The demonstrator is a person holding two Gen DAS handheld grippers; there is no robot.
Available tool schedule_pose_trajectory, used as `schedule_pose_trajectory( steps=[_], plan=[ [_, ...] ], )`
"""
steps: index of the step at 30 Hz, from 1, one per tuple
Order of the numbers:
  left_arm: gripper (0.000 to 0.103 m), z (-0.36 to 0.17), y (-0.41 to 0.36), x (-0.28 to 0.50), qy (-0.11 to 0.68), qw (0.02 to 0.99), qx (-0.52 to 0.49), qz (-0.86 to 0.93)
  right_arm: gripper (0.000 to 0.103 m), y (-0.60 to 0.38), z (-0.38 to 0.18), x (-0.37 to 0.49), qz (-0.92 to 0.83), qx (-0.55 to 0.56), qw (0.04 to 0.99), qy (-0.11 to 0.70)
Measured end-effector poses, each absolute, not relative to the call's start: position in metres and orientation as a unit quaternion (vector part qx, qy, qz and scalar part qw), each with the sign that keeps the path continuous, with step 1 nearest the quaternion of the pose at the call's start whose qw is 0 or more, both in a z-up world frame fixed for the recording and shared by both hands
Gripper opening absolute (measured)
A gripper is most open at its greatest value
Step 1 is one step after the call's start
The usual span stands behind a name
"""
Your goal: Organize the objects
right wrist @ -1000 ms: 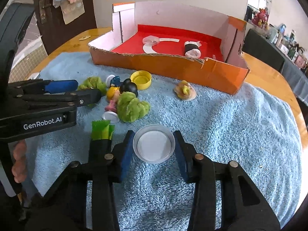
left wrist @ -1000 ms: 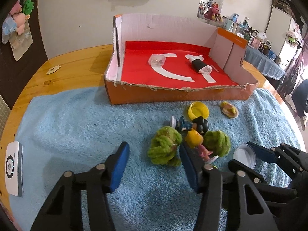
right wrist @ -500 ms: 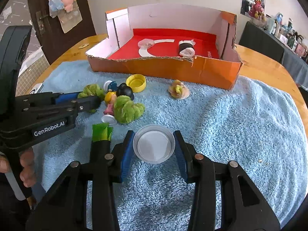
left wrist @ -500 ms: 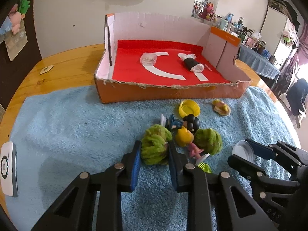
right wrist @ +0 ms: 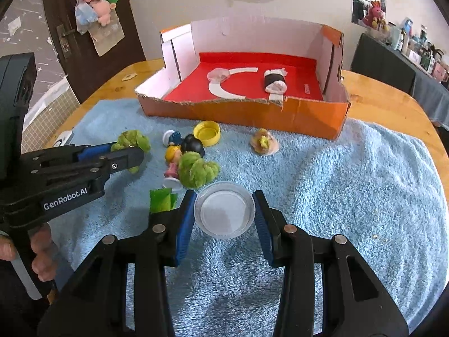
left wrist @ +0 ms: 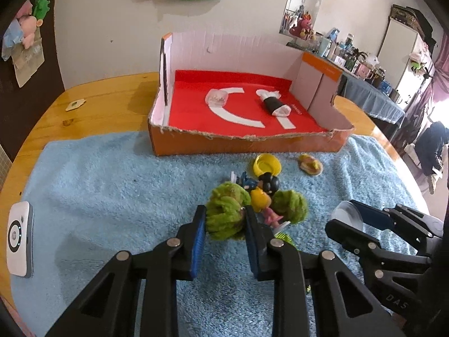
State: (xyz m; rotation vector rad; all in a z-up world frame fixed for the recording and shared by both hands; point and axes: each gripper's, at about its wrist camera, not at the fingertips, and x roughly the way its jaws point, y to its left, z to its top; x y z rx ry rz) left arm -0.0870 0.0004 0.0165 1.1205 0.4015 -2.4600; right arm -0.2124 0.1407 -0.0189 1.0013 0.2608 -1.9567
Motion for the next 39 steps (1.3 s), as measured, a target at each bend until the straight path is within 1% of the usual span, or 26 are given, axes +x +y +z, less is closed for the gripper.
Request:
schedule_pose_trajectory(
  steps=[15, 39],
  plan=[
    [0.027, 0.04, 0.002, -0.091, 0.142, 0.196, 0.376, -0.894, 0.039, 0.137, 0.006, -0.218, -0.793, 0.385, 0.462, 0.09],
    [0.027, 0.057, -0.01, -0.118, 0.141, 0.192, 0.371, -0.898, 0.039, 0.128, 0.031, -0.249, -0.802, 0.373, 0.46, 0.079]
  ],
)
